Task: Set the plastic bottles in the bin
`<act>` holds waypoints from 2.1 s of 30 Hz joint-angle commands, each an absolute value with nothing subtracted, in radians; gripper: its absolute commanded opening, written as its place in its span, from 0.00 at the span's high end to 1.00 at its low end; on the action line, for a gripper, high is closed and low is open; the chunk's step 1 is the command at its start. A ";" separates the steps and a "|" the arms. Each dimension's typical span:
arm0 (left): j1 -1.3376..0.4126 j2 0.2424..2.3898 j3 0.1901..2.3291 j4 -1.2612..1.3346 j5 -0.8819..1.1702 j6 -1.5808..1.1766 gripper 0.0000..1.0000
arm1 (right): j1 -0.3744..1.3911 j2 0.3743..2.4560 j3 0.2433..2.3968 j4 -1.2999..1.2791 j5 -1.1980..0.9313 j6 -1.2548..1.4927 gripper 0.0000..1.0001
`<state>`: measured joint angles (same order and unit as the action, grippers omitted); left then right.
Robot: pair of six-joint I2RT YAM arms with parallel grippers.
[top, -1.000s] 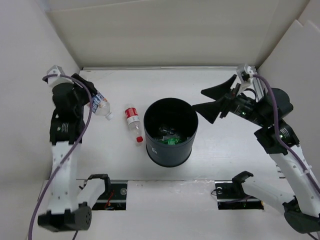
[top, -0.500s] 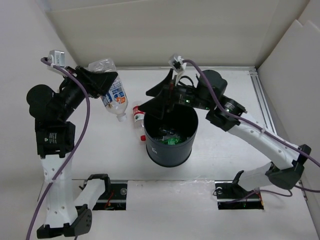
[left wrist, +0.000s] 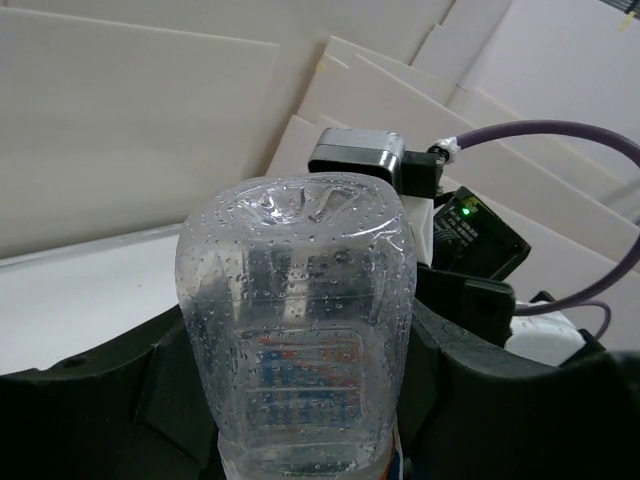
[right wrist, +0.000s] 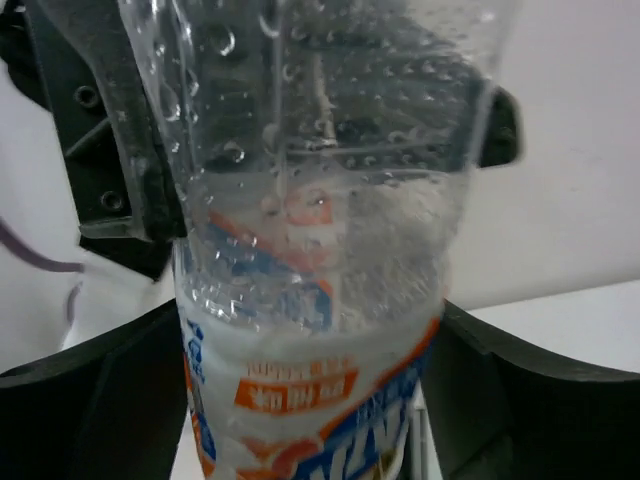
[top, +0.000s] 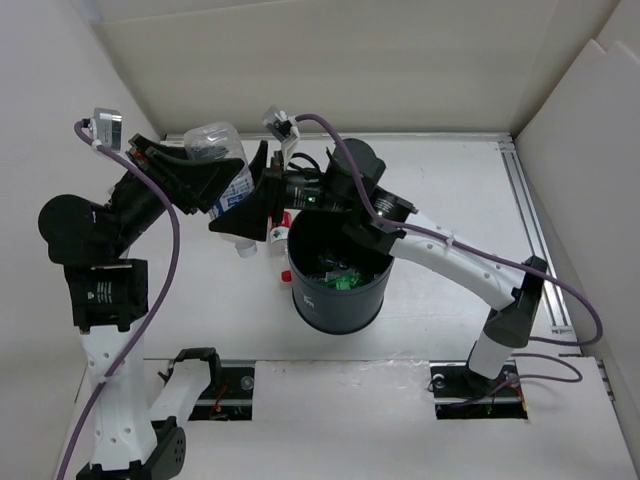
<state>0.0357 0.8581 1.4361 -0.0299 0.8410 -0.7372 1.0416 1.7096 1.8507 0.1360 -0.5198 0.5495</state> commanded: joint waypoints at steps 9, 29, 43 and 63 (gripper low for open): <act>0.034 0.870 1.445 0.023 0.781 -0.769 0.00 | 1.000 1.614 1.743 0.298 -0.539 0.563 0.97; 0.034 1.070 1.158 -0.176 0.354 -0.651 0.00 | 0.799 1.128 1.197 -0.138 0.104 0.247 0.00; -0.033 1.287 0.907 -0.144 0.207 -0.600 0.00 | 0.808 0.893 1.183 -0.337 0.252 0.267 0.00; -0.291 1.781 1.149 -0.153 -0.075 -0.657 0.00 | 0.808 0.730 1.135 -0.400 0.175 0.285 0.00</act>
<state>-0.2779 1.7565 1.1267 -0.1356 -0.0280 -0.6521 0.8017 0.7341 1.1328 -0.4110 0.1936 0.2832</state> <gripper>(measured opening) 0.997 0.998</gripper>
